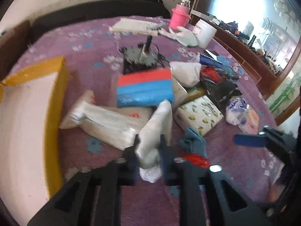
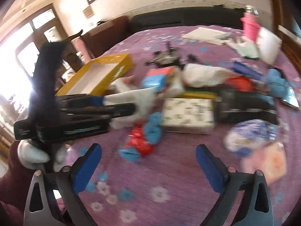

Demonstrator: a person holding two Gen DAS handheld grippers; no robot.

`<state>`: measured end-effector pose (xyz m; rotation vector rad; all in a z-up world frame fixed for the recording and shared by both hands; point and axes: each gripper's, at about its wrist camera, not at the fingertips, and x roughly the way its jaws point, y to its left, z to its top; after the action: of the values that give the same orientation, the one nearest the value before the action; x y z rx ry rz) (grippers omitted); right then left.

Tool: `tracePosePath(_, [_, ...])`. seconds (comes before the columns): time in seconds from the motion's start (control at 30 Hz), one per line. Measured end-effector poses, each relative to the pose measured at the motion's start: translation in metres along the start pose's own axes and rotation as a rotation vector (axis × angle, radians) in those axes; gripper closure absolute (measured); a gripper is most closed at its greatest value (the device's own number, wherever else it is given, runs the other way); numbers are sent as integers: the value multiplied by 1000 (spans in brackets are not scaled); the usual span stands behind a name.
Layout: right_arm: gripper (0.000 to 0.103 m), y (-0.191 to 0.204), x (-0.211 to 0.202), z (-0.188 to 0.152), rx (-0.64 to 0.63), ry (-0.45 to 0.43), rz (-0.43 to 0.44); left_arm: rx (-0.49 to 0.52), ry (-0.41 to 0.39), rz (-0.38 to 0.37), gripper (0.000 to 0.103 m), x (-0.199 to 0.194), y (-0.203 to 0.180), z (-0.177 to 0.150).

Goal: Organize soft objects
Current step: 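Grasp the white towel with left gripper while right reaches for the blue cloth, then drop the towel in the yellow tray with left while right drops the blue cloth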

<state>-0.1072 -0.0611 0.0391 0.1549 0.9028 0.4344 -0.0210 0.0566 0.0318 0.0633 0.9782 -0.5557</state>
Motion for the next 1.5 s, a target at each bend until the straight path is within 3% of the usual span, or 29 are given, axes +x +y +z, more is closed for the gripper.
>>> tracePosePath(0.13, [5, 4, 16, 4, 3, 19, -12, -49, -47, -41, 88, -20, 10, -8])
tracePosePath(0.33, [18, 10, 41, 17, 0, 49, -65, -109, -132, -52, 88, -64, 24, -18])
tracePosePath(0.37, [23, 11, 45, 18, 2, 55, -69, -114, -142, -52, 88, -70, 25, -20])
tracePosePath(0.43, [42, 11, 53, 18, 15, 74, -69, -125, -162, -52, 88, -84, 29, -22])
tracePosePath(0.47, [60, 11, 55, 17, 21, 82, -70, -131, -171, -53, 88, -91, 32, -24])
tracePosePath(0.77, [64, 31, 1, 27, -8, -2, -57, -196, -261, -23, 88, -150, 74, -26])
tracePosePath(0.9, [63, 54, -20, 58, -50, -44, -4, -218, -268, 17, 88, -163, 97, -17])
tracePosePath(1.07, [63, 87, -17, 106, -75, -69, 79, -230, -272, 90, 88, -169, 129, 4])
tracePosePath(1.17, [63, 109, 1, 136, -88, -68, 112, -256, -266, 127, 88, -160, 153, 23])
tracePosePath(1.27, [63, 120, 44, 162, -92, -31, 93, -294, -252, 149, 88, -139, 178, 40])
tracePosePath(1.5, [62, 119, 139, 186, -51, 48, 49, -443, -187, 117, 87, -74, 241, 56])
